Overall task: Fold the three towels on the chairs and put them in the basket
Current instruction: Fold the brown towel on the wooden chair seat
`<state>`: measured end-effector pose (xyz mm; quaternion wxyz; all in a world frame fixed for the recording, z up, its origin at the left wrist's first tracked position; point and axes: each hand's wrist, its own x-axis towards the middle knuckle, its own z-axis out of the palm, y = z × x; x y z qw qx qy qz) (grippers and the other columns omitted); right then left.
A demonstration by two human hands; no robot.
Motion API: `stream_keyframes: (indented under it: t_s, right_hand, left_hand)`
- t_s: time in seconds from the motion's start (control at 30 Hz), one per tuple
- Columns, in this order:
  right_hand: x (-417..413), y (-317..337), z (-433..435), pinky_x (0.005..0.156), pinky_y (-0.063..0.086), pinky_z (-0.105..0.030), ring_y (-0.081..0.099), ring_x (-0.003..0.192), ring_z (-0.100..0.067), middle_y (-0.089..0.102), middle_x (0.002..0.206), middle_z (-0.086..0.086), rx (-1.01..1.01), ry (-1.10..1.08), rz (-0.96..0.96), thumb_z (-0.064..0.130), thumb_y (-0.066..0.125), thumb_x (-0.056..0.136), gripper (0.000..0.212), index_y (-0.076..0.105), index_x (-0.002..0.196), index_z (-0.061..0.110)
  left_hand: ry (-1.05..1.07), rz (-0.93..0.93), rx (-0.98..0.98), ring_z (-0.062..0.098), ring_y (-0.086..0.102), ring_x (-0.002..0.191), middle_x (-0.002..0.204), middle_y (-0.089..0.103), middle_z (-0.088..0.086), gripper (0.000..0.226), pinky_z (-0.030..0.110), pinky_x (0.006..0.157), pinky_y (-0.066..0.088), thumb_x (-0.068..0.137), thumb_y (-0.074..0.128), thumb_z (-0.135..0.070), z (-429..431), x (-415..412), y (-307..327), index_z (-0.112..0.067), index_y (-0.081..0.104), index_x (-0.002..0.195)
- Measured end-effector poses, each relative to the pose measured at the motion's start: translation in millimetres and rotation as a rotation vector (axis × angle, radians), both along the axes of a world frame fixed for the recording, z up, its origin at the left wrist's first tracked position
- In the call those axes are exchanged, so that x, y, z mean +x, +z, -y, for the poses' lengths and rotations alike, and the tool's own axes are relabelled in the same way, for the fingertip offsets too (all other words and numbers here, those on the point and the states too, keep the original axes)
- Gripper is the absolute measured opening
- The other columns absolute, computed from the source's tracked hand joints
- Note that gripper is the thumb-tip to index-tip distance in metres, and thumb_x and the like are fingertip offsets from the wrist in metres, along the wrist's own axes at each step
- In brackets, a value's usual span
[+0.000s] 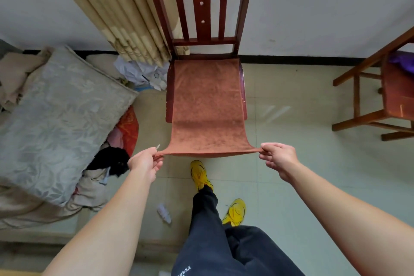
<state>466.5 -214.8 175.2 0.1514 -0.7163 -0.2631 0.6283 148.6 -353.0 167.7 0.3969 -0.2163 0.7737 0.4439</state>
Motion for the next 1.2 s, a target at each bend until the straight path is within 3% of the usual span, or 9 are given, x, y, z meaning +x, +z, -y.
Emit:
stream_keyframes:
  t_s: [0.13, 0.2, 0.3, 0.43, 0.57, 0.63, 0.9, 1.07, 1.2]
  right_hand:
    - [-24.7, 0.6, -45.3, 0.054, 0.045, -0.021, 0.069, 0.068, -0.013, 0.068, 0.082, -0.008, 0.021, -0.027, -0.023, 0.007, 0.056, 0.091, 0.01, 0.065, 0.092, 0.01]
    - [-33.1, 4.1, -65.2, 0.058, 0.046, -0.021, 0.07, 0.07, -0.01, 0.069, 0.084, -0.007, 0.051, -0.006, -0.031, -0.003, 0.05, 0.088, 0.021, 0.065, 0.098, 0.01]
    - [-50.6, 1.6, -97.7, 0.061, 0.048, -0.022, 0.07, 0.074, -0.011, 0.069, 0.086, -0.008, 0.104, 0.07, 0.033, -0.012, 0.052, 0.083, 0.032, 0.065, 0.102, 0.009]
    - [-77.0, -18.1, -145.7, 0.053, 0.042, -0.019, 0.067, 0.061, -0.007, 0.069, 0.076, -0.008, 0.166, 0.113, 0.142, -0.002, 0.062, 0.087, 0.017, 0.068, 0.098, 0.008]
    - [-97.0, -41.2, -192.8, 0.043, 0.04, -0.017, 0.056, 0.06, -0.01, 0.064, 0.072, -0.003, 0.243, 0.157, 0.234, 0.007, 0.066, 0.088, 0.01, 0.069, 0.083, 0.016]
    - [-106.6, -58.9, -216.1, 0.051, 0.042, -0.02, 0.055, 0.063, -0.009, 0.063, 0.071, 0.001, 0.269, 0.192, 0.275, 0.012, 0.069, 0.087, 0.016, 0.067, 0.074, 0.022]
    - [-143.1, -130.6, -309.0, 0.077, 0.047, -0.028, 0.058, 0.077, -0.015, 0.067, 0.082, -0.004, 0.333, 0.284, 0.325, 0.02, 0.068, 0.087, 0.012, 0.066, 0.075, 0.018]
    - [-164.3, -184.0, -362.7, 0.064, 0.045, -0.024, 0.053, 0.066, -0.012, 0.063, 0.08, -0.005, 0.331, 0.303, 0.287, 0.02, 0.065, 0.091, 0.012, 0.068, 0.085, 0.009]
    - [-178.0, -218.2, -387.8, 0.069, 0.052, -0.03, 0.059, 0.072, -0.014, 0.065, 0.081, -0.003, 0.285, 0.29, 0.217, 0.021, 0.062, 0.093, 0.014, 0.066, 0.091, 0.009]
  left_hand:
    - [-0.09, -0.022, 0.057, 0.015, 0.058, 0.051, 0.073, 0.062, 0.012, 0.011, 0.018, 0.044, 0.051, 0.086, 0.061, 0.002, -37.5, -24.8, -1.5, -0.001, 0.06, 0.076]
    - [-0.172, -0.063, 0.083, 0.015, 0.058, 0.051, 0.079, 0.063, 0.013, 0.006, 0.023, 0.058, 0.056, 0.08, 0.063, 0.01, -55.7, -33.9, -1.3, 0.004, 0.063, 0.081]
    - [-0.344, -0.151, 0.033, 0.023, 0.062, 0.071, 0.094, 0.066, 0.014, 0.03, 0.037, 0.087, 0.056, 0.066, 0.061, 0.019, -88.8, -57.1, -10.2, 0.003, 0.069, 0.091]
    - [-0.691, -0.342, -0.108, 0.023, 0.061, 0.08, 0.096, 0.068, 0.011, 0.036, 0.024, 0.073, 0.049, 0.066, 0.06, 0.012, -146.4, -84.8, -21.6, -0.003, 0.074, 0.096]
    - [-0.938, -0.545, -0.148, 0.028, 0.064, 0.098, 0.097, 0.073, 0.013, 0.019, 0.023, 0.086, 0.043, 0.082, 0.063, 0.0, -201.3, -108.4, -30.6, -0.006, 0.077, 0.092]
    - [-1.0, -0.574, -0.145, 0.029, 0.063, 0.1, 0.099, 0.073, 0.012, 0.017, 0.022, 0.083, 0.04, 0.085, 0.062, -0.008, -225.8, -122.2, -43.3, -0.007, 0.076, 0.094]
    - [-0.884, -0.516, -0.077, 0.018, 0.058, 0.086, 0.091, 0.067, 0.007, 0.008, 0.024, 0.079, 0.04, 0.089, 0.063, -0.017, -314.7, -159.5, -110.3, -0.012, 0.069, 0.09]
    - [-0.771, -0.456, -0.073, 0.019, 0.056, 0.084, 0.091, 0.062, 0.006, 0.007, 0.025, 0.076, 0.041, 0.093, 0.06, -0.017, -369.5, -171.6, -164.6, -0.013, 0.065, 0.092]
    - [-0.677, -0.38, -0.08, 0.03, 0.065, 0.091, 0.089, 0.065, 0.008, 0.021, 0.041, 0.088, 0.053, 0.091, 0.06, -0.019, -399.4, -179.6, -206.7, -0.02, 0.059, 0.071]
